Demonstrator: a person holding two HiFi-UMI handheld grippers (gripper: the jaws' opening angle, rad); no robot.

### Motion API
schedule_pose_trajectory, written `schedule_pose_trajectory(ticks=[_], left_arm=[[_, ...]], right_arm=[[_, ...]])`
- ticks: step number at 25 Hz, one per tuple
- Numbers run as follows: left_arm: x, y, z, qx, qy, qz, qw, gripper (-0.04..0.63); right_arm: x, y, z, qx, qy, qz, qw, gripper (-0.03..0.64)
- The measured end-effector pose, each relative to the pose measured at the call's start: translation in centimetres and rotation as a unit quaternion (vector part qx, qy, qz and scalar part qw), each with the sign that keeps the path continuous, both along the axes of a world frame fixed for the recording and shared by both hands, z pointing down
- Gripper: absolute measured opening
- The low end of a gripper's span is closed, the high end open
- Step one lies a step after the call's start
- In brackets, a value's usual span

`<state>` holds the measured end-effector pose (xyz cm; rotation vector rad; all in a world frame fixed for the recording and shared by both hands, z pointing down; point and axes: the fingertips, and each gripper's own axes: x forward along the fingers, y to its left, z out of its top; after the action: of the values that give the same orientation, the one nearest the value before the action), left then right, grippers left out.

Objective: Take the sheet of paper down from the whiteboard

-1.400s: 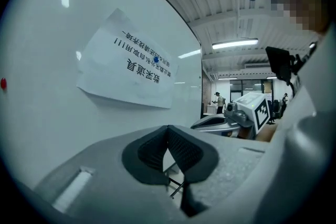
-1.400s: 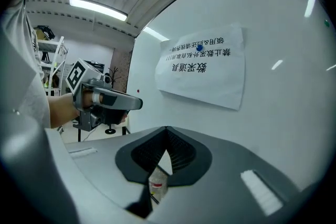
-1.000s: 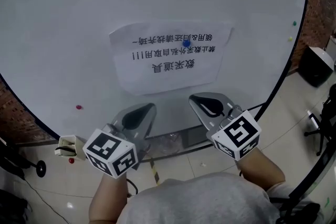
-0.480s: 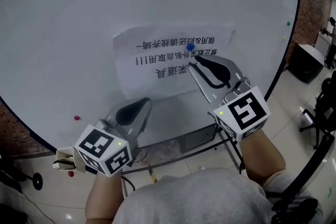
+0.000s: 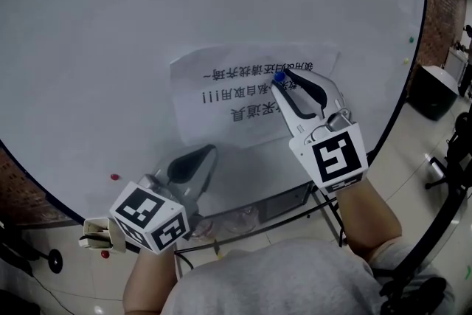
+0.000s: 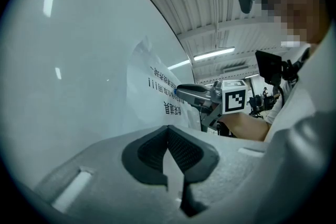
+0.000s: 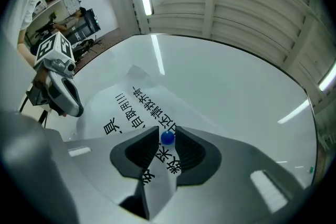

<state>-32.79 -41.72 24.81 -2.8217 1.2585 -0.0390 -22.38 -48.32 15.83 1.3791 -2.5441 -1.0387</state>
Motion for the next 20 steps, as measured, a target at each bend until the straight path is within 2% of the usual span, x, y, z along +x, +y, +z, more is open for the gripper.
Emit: schedule_pose_trajectory(ticks=[7,12,20], left_arm=[[-0.7,0.1,-0.2,0.004,-0.002,-0.008,1.0,0.003],[-2.1,0.4,-1.0,0.017,-0.009,-0.029,0.9994,0.003],[-4.9,0.7,-2.7,0.056,-0.033,-0.072,0.9953,0.078]], right_arm=[[0.1,-0.4,0.1,-0.001,-0.006,0.001,1.0,0.078],[0.1,-0.1,-0.2,0.003,-0.008,0.002,1.0,0.081],[0.1,-0.5,0.0,-0.001,-0.014,-0.001,1.0,0.084]])
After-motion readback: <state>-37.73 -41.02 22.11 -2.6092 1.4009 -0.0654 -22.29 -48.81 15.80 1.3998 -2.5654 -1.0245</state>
